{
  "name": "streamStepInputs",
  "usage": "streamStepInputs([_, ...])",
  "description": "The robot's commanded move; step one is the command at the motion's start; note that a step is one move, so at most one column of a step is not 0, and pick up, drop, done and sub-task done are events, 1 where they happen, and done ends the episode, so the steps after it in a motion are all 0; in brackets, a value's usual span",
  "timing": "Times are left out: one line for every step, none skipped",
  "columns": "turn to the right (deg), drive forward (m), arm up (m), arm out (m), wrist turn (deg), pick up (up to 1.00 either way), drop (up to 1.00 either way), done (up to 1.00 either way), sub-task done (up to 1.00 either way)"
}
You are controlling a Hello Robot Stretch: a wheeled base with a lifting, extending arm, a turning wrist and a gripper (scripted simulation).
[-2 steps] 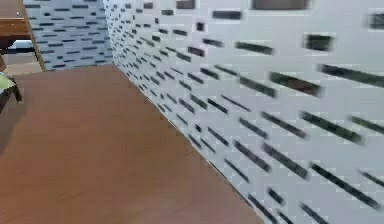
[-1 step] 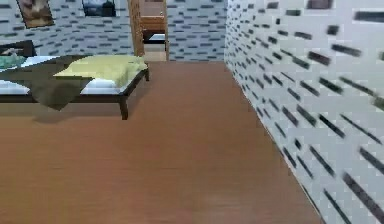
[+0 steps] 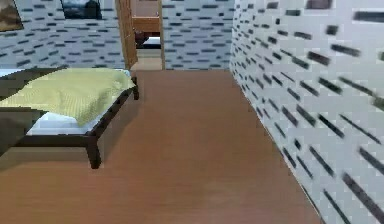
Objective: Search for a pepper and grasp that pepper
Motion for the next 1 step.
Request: streamStepInputs([-3.0, 0.00, 0.00, 0.00, 0.0, 0.00, 0.00, 0.00, 0.00])
